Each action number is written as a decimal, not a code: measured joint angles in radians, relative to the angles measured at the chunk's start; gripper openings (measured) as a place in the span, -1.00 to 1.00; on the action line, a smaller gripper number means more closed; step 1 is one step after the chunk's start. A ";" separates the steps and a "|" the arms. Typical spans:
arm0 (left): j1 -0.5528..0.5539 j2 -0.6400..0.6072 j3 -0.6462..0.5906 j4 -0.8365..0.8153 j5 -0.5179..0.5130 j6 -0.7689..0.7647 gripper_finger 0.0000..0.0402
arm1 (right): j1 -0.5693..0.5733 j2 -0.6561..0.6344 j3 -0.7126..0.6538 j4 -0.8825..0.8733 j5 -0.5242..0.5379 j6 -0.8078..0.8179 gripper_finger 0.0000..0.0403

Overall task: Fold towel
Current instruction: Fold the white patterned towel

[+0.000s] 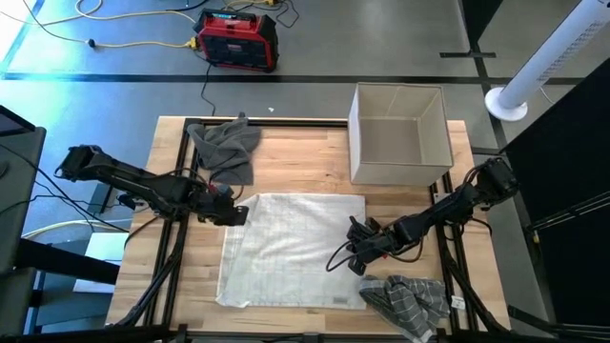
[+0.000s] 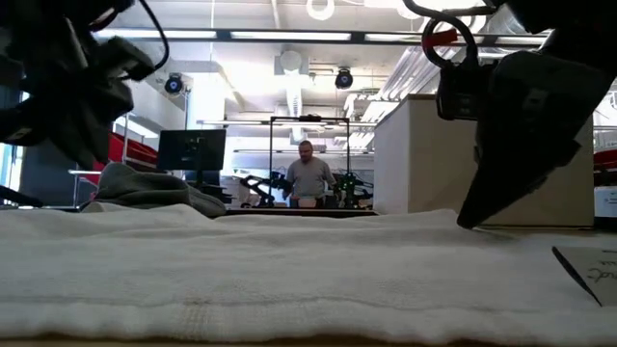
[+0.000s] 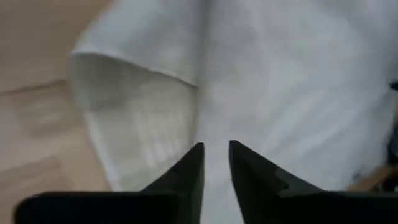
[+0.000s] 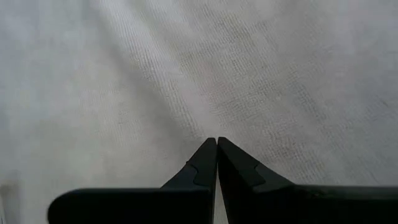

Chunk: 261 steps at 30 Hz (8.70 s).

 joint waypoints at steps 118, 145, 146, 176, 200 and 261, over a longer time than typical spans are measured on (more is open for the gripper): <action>0.107 -0.126 0.058 -0.030 0.046 0.215 -0.04 | -0.012 0.090 0.018 -0.015 -0.213 -0.188 -1.00; -0.003 0.176 -0.215 0.555 0.107 0.000 -0.07 | -0.013 0.091 0.018 -0.003 -0.196 -0.160 -1.00; -0.002 0.185 -0.215 0.572 0.107 0.000 -0.07 | -0.013 0.091 0.018 -0.002 -0.196 -0.160 -1.00; -0.020 0.233 -0.020 0.197 0.119 0.114 -0.31 | -0.013 0.091 0.019 0.001 -0.200 -0.156 -1.00; -0.020 0.355 -0.019 0.267 0.048 0.150 -0.39 | -0.014 0.091 0.019 0.001 -0.211 -0.163 -1.00; -0.034 0.005 -0.028 -0.004 0.226 0.180 -0.87 | -0.013 0.090 0.021 -0.029 -0.246 -0.235 -1.00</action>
